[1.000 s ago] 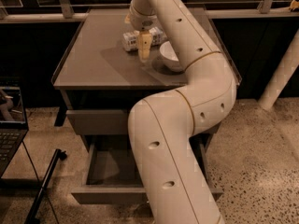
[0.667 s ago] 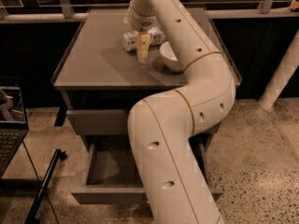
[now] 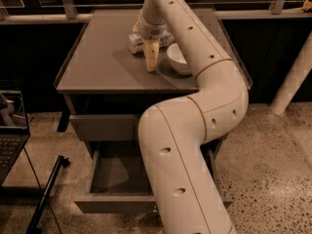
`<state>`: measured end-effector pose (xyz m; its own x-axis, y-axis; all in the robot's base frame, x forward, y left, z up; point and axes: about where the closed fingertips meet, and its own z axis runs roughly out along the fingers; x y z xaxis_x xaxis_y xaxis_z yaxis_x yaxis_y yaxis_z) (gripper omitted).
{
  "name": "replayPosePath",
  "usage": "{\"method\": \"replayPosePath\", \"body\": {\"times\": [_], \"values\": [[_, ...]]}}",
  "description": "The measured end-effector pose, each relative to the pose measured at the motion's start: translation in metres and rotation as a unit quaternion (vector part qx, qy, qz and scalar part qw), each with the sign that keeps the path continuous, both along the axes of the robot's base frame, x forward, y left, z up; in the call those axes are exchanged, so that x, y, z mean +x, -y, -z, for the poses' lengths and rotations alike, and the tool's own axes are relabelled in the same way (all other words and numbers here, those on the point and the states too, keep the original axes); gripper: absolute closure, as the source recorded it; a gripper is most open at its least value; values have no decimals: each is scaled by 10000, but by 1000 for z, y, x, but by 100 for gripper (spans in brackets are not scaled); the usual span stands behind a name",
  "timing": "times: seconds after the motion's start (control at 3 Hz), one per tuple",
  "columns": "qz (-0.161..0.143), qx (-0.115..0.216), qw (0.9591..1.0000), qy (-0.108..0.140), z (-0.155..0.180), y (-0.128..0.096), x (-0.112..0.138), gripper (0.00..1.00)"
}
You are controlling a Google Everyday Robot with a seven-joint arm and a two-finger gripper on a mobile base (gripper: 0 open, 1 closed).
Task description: Place blue plastic bottle into middle drawer
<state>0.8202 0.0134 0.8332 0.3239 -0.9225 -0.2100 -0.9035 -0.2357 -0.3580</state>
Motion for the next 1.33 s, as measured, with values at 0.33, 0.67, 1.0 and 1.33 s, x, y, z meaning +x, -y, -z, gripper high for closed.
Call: {"method": "replayPosePath", "body": {"times": [0.33,0.67,1.0,1.33], "values": [[0,0,10000,-1,-3,0,-1,0],[1,3,10000,5,-3,0,-1,18],[1,3,10000,5,-3,0,-1,41],[1,3,10000,5,-3,0,-1,64]]}}
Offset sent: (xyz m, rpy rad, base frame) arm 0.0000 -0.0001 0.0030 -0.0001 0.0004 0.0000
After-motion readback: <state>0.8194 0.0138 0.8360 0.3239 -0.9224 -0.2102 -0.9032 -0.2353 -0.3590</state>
